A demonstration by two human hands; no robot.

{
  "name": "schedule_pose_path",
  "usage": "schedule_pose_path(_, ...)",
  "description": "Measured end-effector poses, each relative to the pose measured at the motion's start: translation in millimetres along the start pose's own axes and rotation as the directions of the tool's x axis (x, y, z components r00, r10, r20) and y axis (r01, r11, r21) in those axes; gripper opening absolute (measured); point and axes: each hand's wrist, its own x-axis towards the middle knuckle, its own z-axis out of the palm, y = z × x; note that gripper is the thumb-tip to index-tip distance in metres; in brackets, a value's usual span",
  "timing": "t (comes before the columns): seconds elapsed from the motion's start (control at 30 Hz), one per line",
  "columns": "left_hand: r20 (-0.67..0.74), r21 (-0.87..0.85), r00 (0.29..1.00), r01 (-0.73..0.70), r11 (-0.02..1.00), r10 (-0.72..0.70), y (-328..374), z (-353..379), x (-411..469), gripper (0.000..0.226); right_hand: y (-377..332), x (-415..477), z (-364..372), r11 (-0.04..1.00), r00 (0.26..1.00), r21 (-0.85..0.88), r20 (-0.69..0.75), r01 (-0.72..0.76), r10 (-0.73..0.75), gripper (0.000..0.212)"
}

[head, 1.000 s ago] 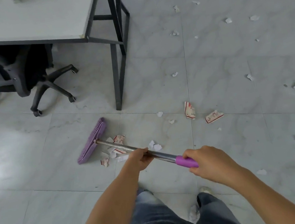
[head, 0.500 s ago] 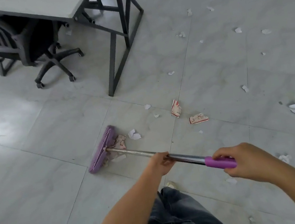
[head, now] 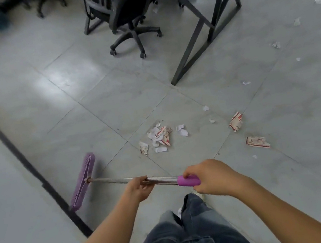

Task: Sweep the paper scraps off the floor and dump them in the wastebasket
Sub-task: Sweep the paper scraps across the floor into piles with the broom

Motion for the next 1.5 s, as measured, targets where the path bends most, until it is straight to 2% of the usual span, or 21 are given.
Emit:
schedule_pose_path(0.13, -0.062, -0.061, 0.997, 0.035, 0.998, -0.038, 11, -63, 6, 0.026, -53, 21, 18, 0.988, 0.996, -0.123, 0.034, 0.091, -0.087, 0.039)
schedule_pose_path(0.23, -0.047, -0.050, 0.997, 0.060, 0.997, -0.062, 8, -76, 7, 0.024, -73, 19, 21, 0.970, 0.996, -0.227, 0.050, 0.084, -0.074, 0.033)
schedule_pose_path(0.4, 0.067, -0.031, 0.993, 0.099, 0.995, -0.097, -7, -54, -15, 0.025, -69, -10, 0, 0.936, 0.998, -0.349, 0.013, -0.047, 0.055, 0.040)
schedule_pose_path(0.57, 0.287, -0.046, 0.941, 0.201, 0.978, -0.180, -42, -4, -52, 0.021, -53, -55, -47, 0.869, 0.956, -0.403, -0.171, -0.288, 0.237, 0.036)
schedule_pose_path(0.7, 0.367, -0.085, 0.908, 0.248, 0.965, -0.201, -58, 16, -74, 0.021, -50, -91, -67, 0.876, 0.928, -0.339, -0.272, -0.341, 0.256, 0.032)
schedule_pose_path(0.8, 0.366, -0.076, 0.910, 0.239, 0.968, -0.196, -60, 14, -89, 0.022, -56, -107, -75, 0.918, 0.930, -0.222, -0.243, -0.330, 0.275, 0.032)
schedule_pose_path(0.87, 0.343, -0.072, 0.921, 0.220, 0.973, -0.183, -58, 7, -93, 0.022, -59, -107, -72, 0.921, 0.935, -0.218, -0.226, -0.323, 0.274, 0.033)
schedule_pose_path(1.0, 0.289, -0.137, 0.948, 0.179, 0.974, -0.134, -47, -15, -85, 0.018, -61, -88, -59, 0.933, 0.956, -0.240, -0.183, -0.268, 0.228, 0.029)
schedule_pose_path(1.2, 0.166, -0.226, 0.984, 0.099, 0.969, -0.062, -46, -38, -66, 0.021, -47, -47, -44, 0.943, 0.994, -0.331, -0.107, -0.045, 0.010, 0.036)
schedule_pose_path(1.3, 0.134, -0.261, 0.991, 0.064, 0.963, -0.030, -54, -28, -53, 0.018, -32, -36, -47, 0.915, 0.993, -0.397, -0.056, 0.072, -0.102, 0.034)
schedule_pose_path(1.4, 0.096, -0.282, 0.995, 0.031, 0.959, -0.004, -69, -5, -39, 0.017, -8, -33, -55, 0.860, 0.981, -0.481, -0.002, 0.169, -0.193, 0.020)
schedule_pose_path(1.5, 0.080, -0.295, 0.997, 0.011, 0.956, 0.013, -99, 31, -31, 0.023, 30, -39, -69, 0.796, 0.961, -0.548, 0.062, 0.257, -0.268, 0.013)
